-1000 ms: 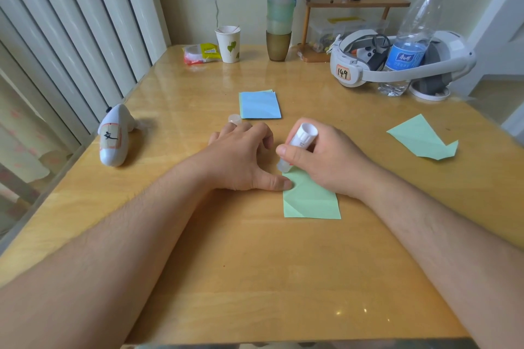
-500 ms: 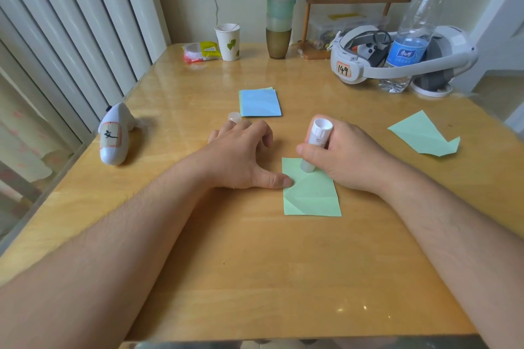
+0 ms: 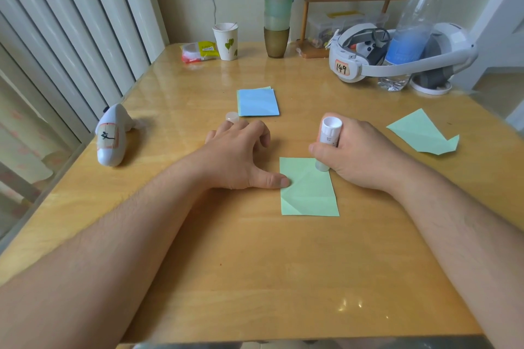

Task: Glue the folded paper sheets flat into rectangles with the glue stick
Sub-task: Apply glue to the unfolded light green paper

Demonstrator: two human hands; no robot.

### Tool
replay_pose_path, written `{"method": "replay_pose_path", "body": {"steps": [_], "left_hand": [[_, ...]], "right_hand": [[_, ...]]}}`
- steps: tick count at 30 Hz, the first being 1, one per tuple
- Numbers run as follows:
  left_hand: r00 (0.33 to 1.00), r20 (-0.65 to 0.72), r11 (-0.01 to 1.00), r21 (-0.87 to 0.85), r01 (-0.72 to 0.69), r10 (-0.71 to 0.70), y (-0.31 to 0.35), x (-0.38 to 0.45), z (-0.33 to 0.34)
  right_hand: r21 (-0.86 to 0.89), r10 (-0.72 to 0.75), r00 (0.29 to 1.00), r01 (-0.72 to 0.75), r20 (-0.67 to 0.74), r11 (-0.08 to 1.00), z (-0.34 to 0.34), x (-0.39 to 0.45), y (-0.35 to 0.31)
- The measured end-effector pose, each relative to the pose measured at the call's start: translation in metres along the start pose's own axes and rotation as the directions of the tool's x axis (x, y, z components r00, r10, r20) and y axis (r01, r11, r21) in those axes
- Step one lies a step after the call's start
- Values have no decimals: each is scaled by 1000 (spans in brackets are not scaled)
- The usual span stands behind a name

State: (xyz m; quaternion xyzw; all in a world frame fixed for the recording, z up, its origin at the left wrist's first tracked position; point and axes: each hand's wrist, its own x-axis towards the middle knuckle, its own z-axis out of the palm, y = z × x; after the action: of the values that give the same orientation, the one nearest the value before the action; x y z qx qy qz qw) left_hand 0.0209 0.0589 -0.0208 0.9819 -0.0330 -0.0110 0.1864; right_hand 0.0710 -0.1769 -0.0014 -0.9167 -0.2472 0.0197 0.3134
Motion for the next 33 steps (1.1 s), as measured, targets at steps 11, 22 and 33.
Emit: {"method": "replay_pose_path", "body": {"steps": [11,22,33], "left_hand": [[1000,16,1000,19,4,-4,1,0,1],[1000,11,998,53,19,-20,2,1,2],[1000,6,999,51,17,-18,3,-1,2]], "right_hand": [[277,44,970,25,-239,961,5,7,2],[219,-125,992,123,-5,968,31,8,-17],[121,-85,995,79,49,990,22,6,-18]]}}
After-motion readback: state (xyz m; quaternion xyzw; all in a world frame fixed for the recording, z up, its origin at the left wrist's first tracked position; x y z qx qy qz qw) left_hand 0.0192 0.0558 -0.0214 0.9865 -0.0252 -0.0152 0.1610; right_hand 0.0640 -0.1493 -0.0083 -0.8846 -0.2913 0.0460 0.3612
